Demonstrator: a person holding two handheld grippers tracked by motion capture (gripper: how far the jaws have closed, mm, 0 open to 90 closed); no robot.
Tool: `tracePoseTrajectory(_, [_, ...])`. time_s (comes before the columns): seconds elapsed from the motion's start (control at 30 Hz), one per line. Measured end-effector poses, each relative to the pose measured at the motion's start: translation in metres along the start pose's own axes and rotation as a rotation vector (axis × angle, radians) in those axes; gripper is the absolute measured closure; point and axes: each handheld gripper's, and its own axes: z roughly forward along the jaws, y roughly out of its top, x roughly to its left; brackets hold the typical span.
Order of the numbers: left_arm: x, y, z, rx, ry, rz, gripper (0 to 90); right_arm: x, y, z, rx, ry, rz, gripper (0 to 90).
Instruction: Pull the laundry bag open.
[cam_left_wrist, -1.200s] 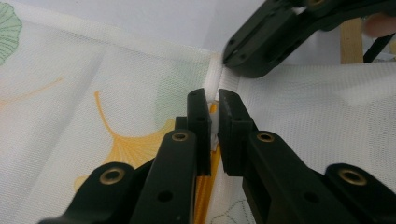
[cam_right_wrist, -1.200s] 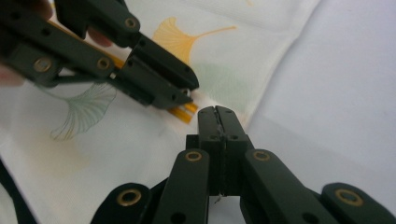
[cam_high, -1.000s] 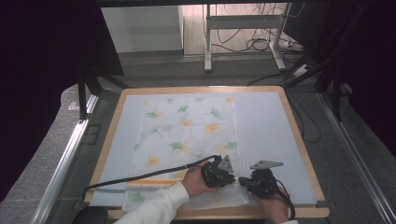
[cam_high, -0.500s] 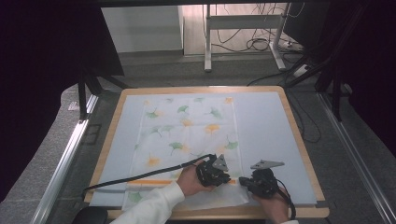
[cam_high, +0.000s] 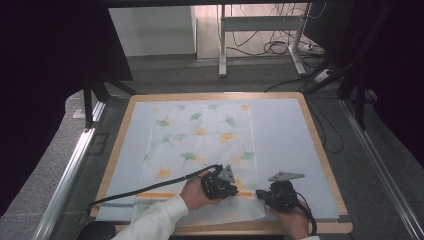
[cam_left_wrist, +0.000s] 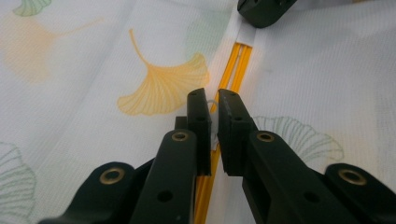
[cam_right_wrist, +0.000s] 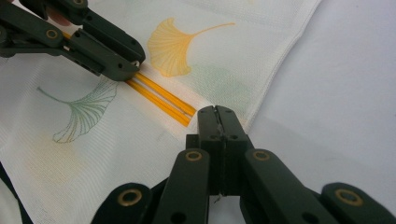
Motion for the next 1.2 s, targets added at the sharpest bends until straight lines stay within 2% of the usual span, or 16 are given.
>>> tracePoseTrajectory(0.13, [-0.001, -0.001, -0.002, 0.011, 0.008, 0.012, 85.1, 0.000, 0.000, 0.000, 0.000, 0.001, 0.000, 89.3])
tracePoseTrajectory(0.27, [0.004, -0.007, -0.004, -0.006, -0.019, -0.031, 85.1, 0.000, 0.000, 0.000, -0.001, 0.002, 0.001, 89.3])
tracePoseTrajectory(0.43, [0.006, -0.014, -0.010, -0.005, -0.014, -0.033, 85.0, -0.001, 0.000, 0.000, 0.002, 0.004, -0.001, 89.3])
tracePoseTrajectory(0.6, [0.011, -0.021, -0.015, -0.007, -0.018, -0.061, 85.0, -0.001, 0.000, -0.001, 0.005, 0.002, -0.003, 89.3])
tracePoseTrajectory(0.87, [0.012, -0.028, -0.022, -0.001, -0.007, -0.062, 85.1, -0.001, 0.000, -0.001, 0.001, 0.003, -0.002, 89.3])
tracePoseTrajectory(1.2, [0.014, -0.035, -0.027, 0.002, -0.013, -0.084, 85.0, -0.001, -0.001, 0.000, -0.004, 0.002, -0.003, 89.3])
